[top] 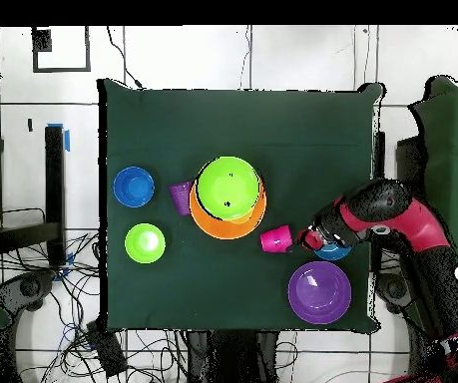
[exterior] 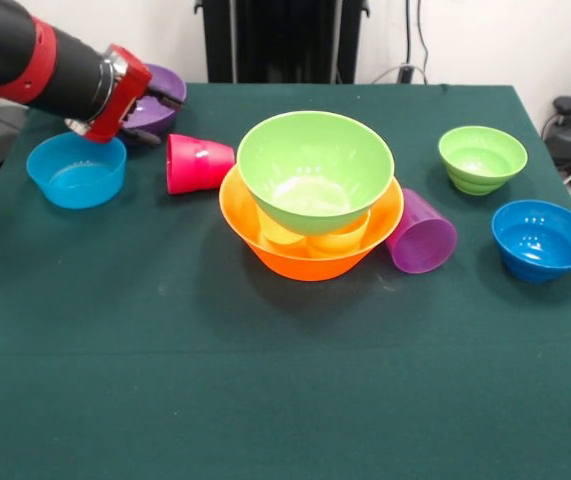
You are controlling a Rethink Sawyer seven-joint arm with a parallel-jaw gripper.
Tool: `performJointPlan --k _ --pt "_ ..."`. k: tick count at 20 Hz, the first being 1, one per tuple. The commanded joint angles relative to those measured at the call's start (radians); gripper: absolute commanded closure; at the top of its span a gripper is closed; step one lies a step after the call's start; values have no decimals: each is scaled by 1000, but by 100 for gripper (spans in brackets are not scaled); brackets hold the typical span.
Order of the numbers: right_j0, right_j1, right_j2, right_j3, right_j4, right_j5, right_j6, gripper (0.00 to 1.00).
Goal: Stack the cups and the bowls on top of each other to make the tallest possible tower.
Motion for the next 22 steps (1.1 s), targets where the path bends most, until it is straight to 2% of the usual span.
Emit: performJointPlan --k 1,4,13,22 --pt "48 45 -73 46 -80 -174 4 0" --pt "57 65 -78 39 -74 -209 13 0" --pt "72 85 -88 25 -39 -205 -4 0" --pt "63 80 -77 69 -12 -202 3 0"
